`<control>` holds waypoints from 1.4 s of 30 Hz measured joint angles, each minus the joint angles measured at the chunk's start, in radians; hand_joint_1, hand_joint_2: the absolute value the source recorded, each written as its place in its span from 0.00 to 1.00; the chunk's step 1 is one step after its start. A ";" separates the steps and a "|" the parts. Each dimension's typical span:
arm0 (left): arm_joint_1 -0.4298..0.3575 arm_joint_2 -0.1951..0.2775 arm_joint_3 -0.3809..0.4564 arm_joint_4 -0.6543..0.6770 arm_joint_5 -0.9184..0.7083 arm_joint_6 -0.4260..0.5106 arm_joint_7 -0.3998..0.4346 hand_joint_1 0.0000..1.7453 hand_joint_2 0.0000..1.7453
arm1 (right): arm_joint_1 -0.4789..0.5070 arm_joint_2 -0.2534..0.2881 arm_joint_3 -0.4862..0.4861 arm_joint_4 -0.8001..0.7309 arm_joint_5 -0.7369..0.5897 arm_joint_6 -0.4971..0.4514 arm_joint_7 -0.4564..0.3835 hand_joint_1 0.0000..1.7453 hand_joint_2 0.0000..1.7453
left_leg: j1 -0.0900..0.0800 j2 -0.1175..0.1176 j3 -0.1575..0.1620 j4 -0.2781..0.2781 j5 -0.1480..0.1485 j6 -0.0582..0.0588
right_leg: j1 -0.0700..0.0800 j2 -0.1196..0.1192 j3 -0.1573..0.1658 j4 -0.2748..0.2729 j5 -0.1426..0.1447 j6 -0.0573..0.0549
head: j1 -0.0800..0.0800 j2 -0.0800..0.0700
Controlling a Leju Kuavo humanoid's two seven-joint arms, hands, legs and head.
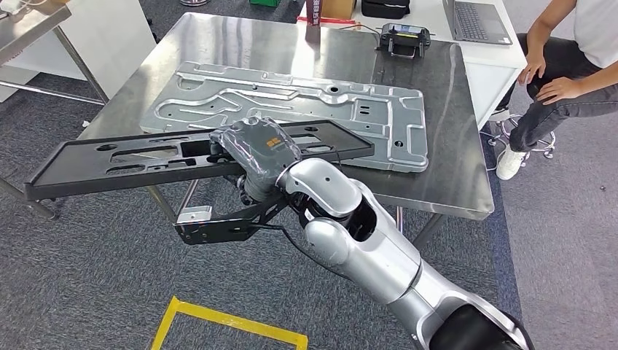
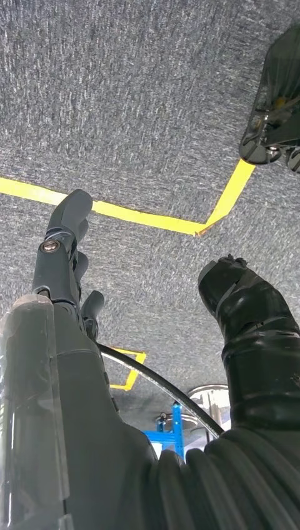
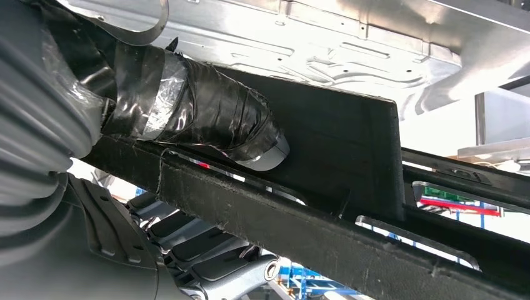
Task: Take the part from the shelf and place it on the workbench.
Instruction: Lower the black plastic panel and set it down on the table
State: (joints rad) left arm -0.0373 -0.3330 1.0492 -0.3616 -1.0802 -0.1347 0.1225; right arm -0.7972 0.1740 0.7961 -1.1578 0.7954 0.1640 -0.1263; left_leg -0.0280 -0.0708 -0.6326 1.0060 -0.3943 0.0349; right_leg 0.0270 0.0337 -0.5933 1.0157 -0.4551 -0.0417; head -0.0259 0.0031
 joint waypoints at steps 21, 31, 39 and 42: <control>-0.003 -0.001 0.018 -0.004 -0.018 -0.004 0.002 0.00 1.00 | -0.011 -0.003 0.001 0.018 -0.010 -0.001 -0.006 1.00 1.00 | 0.012 0.021 -0.038 0.004 0.035 0.019 | -0.016 -0.025 -0.008 0.168 -0.120 0.022 | 0.004 0.000; -0.007 0.000 0.022 -0.005 -0.019 -0.006 0.003 0.00 1.00 | -0.021 0.000 0.001 0.016 -0.010 -0.002 -0.007 1.00 1.00 | 0.033 0.050 -0.095 0.126 -0.075 -0.048 | -0.009 -0.043 0.065 -0.069 0.013 -0.024 | 0.007 0.000; -0.013 0.000 0.023 -0.005 -0.019 -0.002 0.006 0.00 1.00 | -0.013 0.000 0.001 0.009 -0.013 0.001 -0.005 1.00 1.00 | 0.072 0.076 0.073 0.064 -0.100 -0.108 | -0.036 -0.067 -0.075 0.028 0.050 0.030 | 0.008 0.000; -0.014 -0.001 0.024 -0.005 -0.018 -0.002 0.005 0.00 1.00 | -0.015 -0.003 0.002 0.007 -0.021 0.007 -0.007 1.00 1.00 | 0.065 0.074 0.066 0.045 -0.110 -0.063 | -0.036 -0.070 -0.088 0.034 0.064 0.048 | 0.011 0.000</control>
State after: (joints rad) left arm -0.0518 -0.3342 1.0735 -0.3670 -1.0985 -0.1369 0.1270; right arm -0.8118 0.1714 0.7977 -1.1506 0.7745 0.1712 -0.1336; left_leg 0.0369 0.0037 -0.5671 1.0506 -0.5047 -0.0276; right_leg -0.0092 -0.0362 -0.6817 1.0496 -0.3909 0.0058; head -0.0145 0.0030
